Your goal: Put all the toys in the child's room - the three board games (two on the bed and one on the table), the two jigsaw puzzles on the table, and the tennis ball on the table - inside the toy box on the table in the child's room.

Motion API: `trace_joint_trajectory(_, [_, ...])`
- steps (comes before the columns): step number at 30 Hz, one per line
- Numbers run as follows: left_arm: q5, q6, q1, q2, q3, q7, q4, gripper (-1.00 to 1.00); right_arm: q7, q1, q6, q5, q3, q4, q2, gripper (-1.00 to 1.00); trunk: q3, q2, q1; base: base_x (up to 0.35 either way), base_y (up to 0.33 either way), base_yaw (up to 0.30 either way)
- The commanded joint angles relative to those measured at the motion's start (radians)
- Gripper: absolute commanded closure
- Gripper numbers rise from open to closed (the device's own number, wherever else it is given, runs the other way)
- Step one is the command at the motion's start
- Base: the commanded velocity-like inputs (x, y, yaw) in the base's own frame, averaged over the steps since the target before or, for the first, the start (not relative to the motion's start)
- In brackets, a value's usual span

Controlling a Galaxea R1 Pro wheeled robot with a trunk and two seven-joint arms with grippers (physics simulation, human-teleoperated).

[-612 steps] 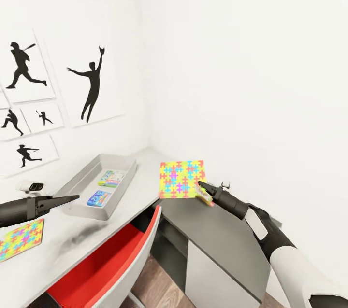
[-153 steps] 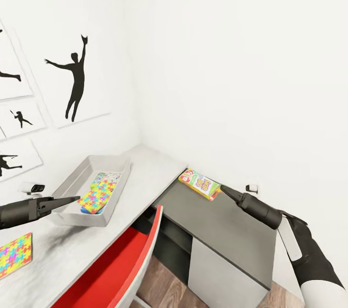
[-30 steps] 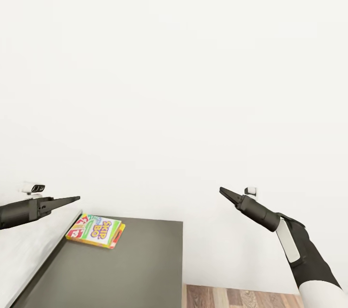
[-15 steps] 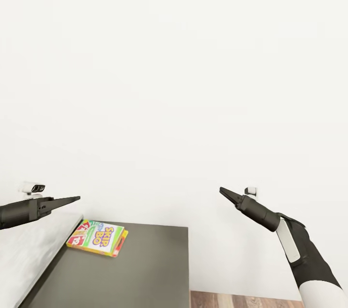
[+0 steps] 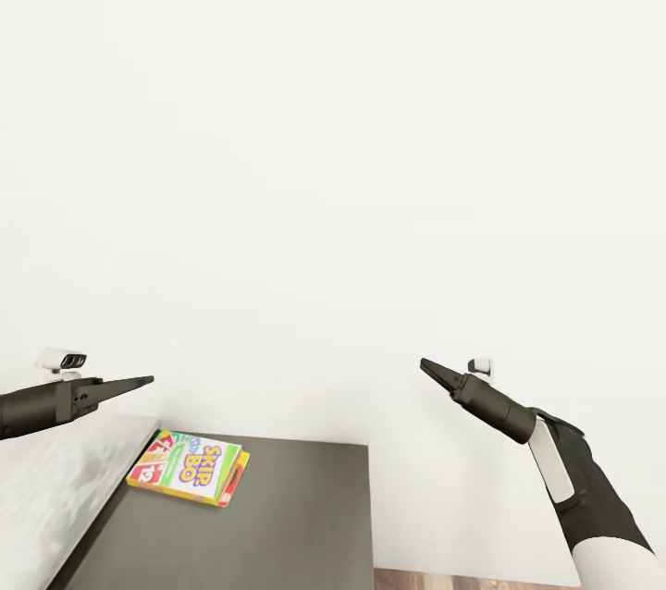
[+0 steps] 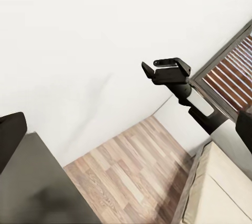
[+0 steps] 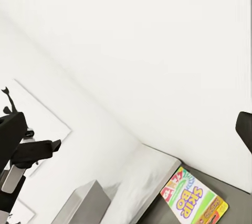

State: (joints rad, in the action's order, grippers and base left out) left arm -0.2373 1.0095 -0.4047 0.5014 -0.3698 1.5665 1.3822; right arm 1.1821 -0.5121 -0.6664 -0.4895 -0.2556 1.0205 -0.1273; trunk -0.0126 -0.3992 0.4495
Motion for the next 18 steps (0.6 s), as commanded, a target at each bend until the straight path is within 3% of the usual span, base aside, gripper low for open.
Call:
trace_joint_trajectory(1, [0.001,0.011,0.0,0.0,0.0,0.004,0.0,-1.0,0.001,0.0,-0.007,-0.004,0.0,0.0,0.0,-1.0,0.0,-0.001,0.0,0.059,0.004,0.0])
trace_joint_trajectory(6, [0.03,-0.017,-0.028,-0.028,-0.028,-0.024,-0.028,-1.0,0.029,0.028,0.021,0.024,-0.028,-0.029,-0.025,-1.0,0.0,-0.001,0.0,0.0,0.0,0.0])
trace_joint_trajectory(9, [0.047,-0.034,-0.045,-0.032,-0.045,-0.041,-0.045,-1.0,0.023,0.045,0.038,0.042,-0.045,-0.033,-0.007,-1.0,0.0,-0.001,0.0,0.0,0.0,0.0])
trace_joint_trajectory(18, [-0.005,-0.009,-0.005,-0.023,-0.096,-0.012,-0.011,-1.0,-0.025,0.023,0.011,-0.004,-0.016,0.001,0.002,-1.0,0.0,-0.001,0.0,0.0,0.0,0.0])
